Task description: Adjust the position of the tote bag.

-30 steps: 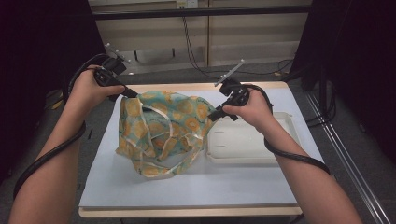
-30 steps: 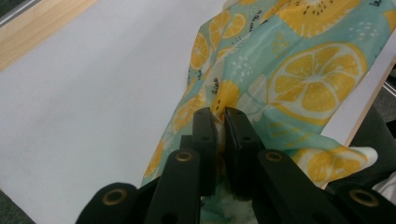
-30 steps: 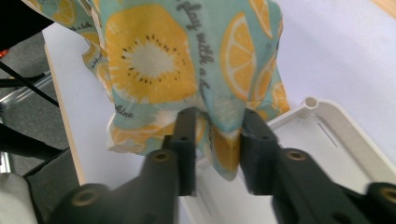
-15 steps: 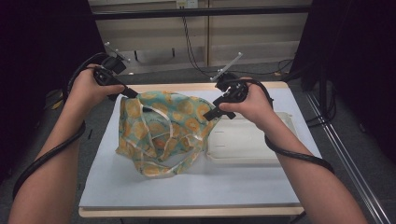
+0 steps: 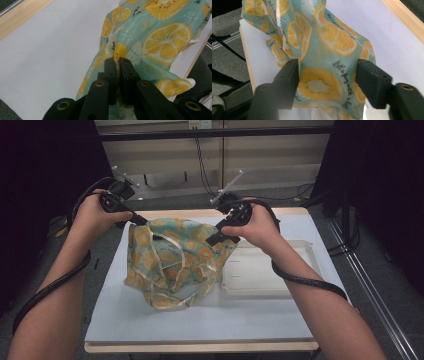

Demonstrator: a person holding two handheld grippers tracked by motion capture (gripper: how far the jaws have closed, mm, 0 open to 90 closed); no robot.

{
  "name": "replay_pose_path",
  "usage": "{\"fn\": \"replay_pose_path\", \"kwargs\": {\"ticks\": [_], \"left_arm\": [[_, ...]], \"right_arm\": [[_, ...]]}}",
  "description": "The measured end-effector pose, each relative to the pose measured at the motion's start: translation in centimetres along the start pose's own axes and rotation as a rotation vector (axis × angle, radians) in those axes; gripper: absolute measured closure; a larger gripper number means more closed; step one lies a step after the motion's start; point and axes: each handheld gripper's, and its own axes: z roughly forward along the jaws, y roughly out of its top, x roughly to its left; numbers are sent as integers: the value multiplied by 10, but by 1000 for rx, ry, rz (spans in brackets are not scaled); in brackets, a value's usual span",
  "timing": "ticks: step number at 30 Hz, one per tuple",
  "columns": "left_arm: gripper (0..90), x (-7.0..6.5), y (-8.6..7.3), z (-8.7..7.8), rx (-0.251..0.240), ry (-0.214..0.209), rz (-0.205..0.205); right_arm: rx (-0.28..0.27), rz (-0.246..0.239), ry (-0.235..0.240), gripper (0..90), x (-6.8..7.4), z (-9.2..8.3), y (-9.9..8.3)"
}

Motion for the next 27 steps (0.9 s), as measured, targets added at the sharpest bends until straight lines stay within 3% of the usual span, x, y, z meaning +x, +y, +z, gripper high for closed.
{"fn": "replay_pose_path", "kwargs": {"ticks": [4,6,7,8,11,15,21,27], "left_arm": [[855,1,-1,0,2,-5,10],[860,0,-2,-1,-7,-1,7],[871,0,-2,-3,-2,-1,19],[875,0,-2,-3,-2,-1,19],[900,-1,-1,-10,-19,-1,18],[900,-4,1,-17,-33,-5,13],[900,-10,11,-36,-60,-5,31],[900,-9,23,-42,-81,9,39]], "right_arm": [[6,1,2,522,-1,5,4],[16,-13,-5,638,-1,7,5],[19,-10,-9,757,0,6,5],[19,-10,-9,757,0,6,5],[-1,13,17,894,-1,0,5],[-10,30,34,899,-2,-6,4],[-75,60,73,900,-6,-21,3],[-120,96,79,900,-12,-30,3]]}}
